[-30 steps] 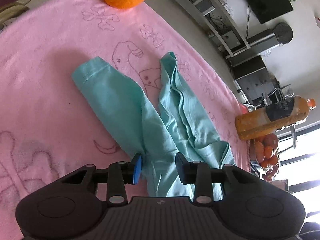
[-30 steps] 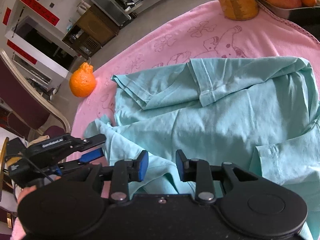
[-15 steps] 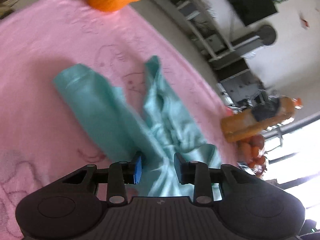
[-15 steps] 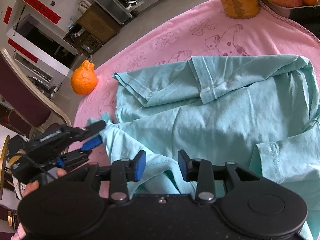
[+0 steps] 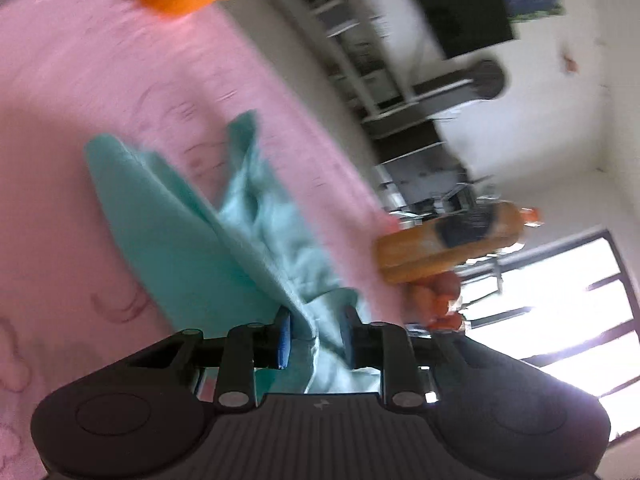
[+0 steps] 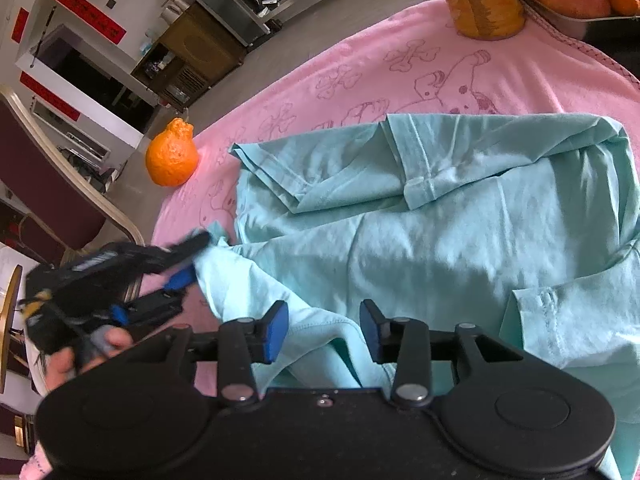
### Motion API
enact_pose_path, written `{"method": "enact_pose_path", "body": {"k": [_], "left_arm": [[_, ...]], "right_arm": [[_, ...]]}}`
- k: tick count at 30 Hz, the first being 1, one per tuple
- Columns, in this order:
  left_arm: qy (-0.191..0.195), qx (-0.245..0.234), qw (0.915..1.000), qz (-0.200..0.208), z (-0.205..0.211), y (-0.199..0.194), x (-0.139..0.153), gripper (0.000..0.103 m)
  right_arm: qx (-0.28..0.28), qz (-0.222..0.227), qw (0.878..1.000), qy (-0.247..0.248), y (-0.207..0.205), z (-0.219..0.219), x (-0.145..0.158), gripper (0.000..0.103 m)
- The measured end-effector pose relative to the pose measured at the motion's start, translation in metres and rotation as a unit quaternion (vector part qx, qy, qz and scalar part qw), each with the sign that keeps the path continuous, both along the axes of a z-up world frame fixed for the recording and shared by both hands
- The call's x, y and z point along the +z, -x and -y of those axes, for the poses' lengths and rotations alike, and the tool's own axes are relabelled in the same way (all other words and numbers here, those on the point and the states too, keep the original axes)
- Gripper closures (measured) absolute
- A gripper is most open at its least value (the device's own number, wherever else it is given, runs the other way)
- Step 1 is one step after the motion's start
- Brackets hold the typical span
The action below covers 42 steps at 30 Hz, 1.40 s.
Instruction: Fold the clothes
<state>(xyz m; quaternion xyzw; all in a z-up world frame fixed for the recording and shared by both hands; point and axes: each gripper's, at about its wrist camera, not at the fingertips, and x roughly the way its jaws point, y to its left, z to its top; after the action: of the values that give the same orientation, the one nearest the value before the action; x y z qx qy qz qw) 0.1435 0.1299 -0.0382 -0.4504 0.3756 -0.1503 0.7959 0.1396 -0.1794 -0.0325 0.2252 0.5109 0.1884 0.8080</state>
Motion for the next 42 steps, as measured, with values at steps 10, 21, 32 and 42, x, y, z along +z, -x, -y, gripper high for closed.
{"method": "enact_pose_path", "body": {"k": [10,21,32,42], "left_arm": [[-0.038,0.014,0.9963,-0.075,0.000,-0.005,-0.032,0.075],[-0.065,0.002,0.9949,-0.076,0.014,-0.016,-0.027,0.082],[-0.098,0.028,0.9937,-0.048,0.004,0.035,0.022,0.101],[-0.148,0.050,0.9878,0.006,0.016,0.140,0.062,0.101]], "right_arm": [[0.004,0.000,1.000,-0.001,0.000,0.001,0.000,0.062],[0.010,0.000,1.000,0.001,-0.001,0.000,0.000,0.061],[-0.021,0.017,0.999,-0.035,0.023,0.021,0.018,0.060],[-0.144,0.051,0.982,-0.111,0.119,0.111,0.030,0.054]]}}
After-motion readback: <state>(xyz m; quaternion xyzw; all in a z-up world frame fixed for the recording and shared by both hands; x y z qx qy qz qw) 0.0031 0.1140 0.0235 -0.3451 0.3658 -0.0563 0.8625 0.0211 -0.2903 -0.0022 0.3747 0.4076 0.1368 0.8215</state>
